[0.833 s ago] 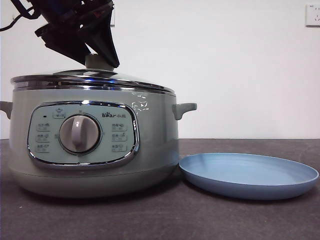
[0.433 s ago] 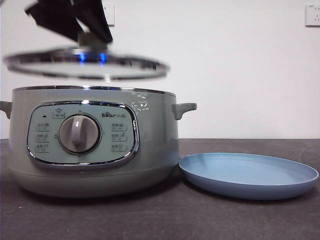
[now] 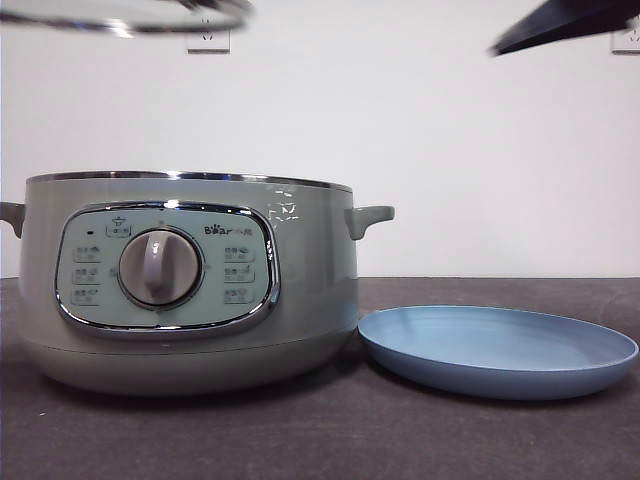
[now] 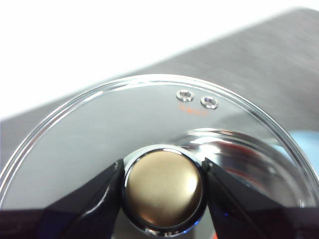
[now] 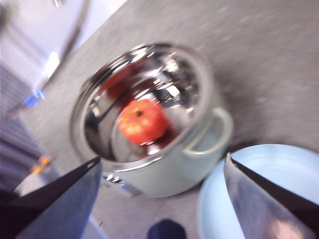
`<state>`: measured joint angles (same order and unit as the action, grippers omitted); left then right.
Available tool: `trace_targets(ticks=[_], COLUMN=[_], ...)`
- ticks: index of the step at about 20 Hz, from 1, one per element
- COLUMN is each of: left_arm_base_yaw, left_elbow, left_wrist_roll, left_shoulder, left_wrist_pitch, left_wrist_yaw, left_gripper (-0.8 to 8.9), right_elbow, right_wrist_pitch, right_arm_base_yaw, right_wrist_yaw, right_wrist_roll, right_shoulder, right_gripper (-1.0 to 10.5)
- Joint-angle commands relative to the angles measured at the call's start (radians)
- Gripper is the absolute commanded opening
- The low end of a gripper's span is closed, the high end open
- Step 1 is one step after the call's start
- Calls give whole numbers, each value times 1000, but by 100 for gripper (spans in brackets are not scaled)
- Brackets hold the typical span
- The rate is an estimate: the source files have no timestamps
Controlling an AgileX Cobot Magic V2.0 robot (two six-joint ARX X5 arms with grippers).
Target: Take the pumpkin out from the steamer,put the pumpkin in the blue plate,close the lid
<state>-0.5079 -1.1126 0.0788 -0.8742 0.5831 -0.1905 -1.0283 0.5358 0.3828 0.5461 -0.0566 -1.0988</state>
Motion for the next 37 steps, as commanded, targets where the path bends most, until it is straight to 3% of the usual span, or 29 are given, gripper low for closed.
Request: trace_targets(ticks=[1, 4, 12, 18, 29, 30, 31, 32, 33, 37], left_arm_base_yaw=[-2, -2, -2, -2, -2, -2, -2, -2, -2, -2], left_elbow=[-8, -8, -9, -9, -9, -9, -9, -9, -9, -9], left_wrist_roll=[12, 13, 31, 31, 31, 31, 31, 31, 31, 31], left_shoulder=[77, 150, 249, 249, 249, 249, 249, 249, 249, 249], left_wrist_pitch=[-8, 34, 153, 192, 202, 206, 208, 208, 208, 203], left_wrist_yaw=[-98, -184, -393, -412, -412, -411, -411, -411, -411, -407], left_gripper=[-9, -9, -9, -9, -9, -9, -9, -9, -9, -9], right_elbow=[-47, -143, -675, -895, -895, -895, -895, -895, -895, -895], right_wrist_pitch=[-15, -8, 328, 414, 359, 359, 356, 355, 356, 372], right_arm_base_yaw=[65, 148, 392, 502, 506, 504, 503, 503, 502, 500], right_wrist_yaw=[-7, -25, -331, -516, -520, -522, -528, -528, -528, -529], right_wrist_roll=[-16, -8, 147, 198, 232, 232, 231, 231, 231, 231], right_shoulder=[-96, -221, -666, -905, -1091, -1096, -1096, -1094, -1088, -1014], right_gripper=[414, 483, 513, 513, 503, 488, 330, 79, -8, -8])
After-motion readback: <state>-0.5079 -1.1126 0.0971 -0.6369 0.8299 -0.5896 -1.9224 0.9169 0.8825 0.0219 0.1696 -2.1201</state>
